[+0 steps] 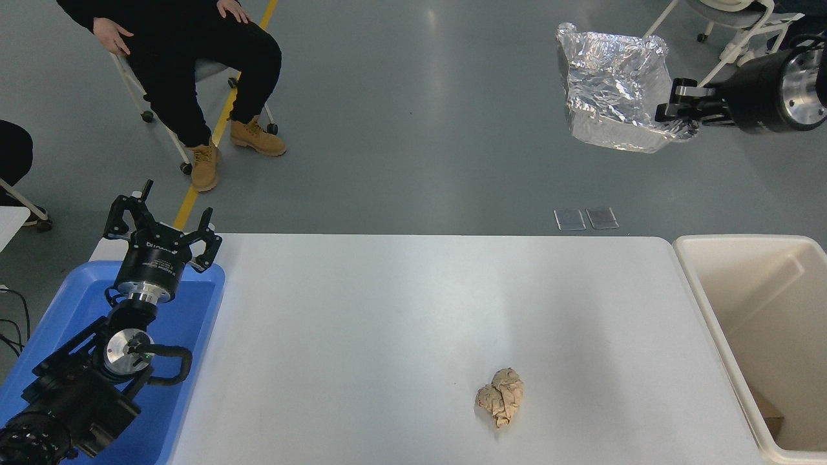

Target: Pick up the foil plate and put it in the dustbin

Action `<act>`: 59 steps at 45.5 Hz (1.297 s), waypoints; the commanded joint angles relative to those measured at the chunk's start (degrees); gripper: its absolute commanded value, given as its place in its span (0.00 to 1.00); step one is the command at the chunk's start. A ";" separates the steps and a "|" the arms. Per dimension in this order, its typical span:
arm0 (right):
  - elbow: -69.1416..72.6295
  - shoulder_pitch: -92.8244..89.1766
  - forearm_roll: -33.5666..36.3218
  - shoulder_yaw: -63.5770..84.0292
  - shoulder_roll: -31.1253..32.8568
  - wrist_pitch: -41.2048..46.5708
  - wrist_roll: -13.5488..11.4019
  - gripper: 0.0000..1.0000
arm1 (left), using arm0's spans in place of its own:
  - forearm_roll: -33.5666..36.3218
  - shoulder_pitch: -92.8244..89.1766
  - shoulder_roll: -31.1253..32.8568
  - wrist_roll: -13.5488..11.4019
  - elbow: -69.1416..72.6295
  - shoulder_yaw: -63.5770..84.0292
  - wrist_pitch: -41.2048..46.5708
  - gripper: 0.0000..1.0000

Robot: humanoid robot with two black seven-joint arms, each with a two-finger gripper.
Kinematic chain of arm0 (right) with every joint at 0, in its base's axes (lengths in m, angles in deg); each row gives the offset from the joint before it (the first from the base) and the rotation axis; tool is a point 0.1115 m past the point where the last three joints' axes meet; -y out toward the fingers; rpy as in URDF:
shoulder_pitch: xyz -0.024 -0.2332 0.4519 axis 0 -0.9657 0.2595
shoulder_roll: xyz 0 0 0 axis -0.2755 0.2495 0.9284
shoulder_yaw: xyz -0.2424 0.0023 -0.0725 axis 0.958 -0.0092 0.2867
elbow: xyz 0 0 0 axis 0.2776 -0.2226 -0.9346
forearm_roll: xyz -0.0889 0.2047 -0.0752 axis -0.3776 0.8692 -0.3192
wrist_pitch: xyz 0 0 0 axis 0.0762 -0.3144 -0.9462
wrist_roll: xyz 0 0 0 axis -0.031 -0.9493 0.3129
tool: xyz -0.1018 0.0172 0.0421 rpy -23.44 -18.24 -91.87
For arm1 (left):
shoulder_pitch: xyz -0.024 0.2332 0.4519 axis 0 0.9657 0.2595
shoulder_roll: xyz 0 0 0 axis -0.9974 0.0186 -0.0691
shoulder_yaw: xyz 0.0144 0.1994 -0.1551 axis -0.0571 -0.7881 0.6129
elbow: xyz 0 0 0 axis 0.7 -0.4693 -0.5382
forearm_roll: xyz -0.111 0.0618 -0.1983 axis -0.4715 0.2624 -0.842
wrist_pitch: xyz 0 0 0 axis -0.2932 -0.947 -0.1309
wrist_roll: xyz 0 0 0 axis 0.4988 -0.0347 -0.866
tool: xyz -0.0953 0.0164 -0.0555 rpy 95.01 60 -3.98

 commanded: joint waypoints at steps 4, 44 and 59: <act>-16.28 -17.14 12.72 6.63 3.41 -1.61 -0.39 0.00 | 0.00 0.00 0.00 0.00 0.00 0.00 -0.02 0.99; -27.98 -50.81 37.87 1.02 6.31 -12.77 -17.43 0.00 | 0.00 0.00 0.00 0.00 0.00 0.00 -0.02 0.99; -27.98 -62.93 37.96 -14.98 6.40 -17.51 -21.48 0.00 | 0.00 0.00 0.00 0.00 0.00 0.00 -0.02 0.99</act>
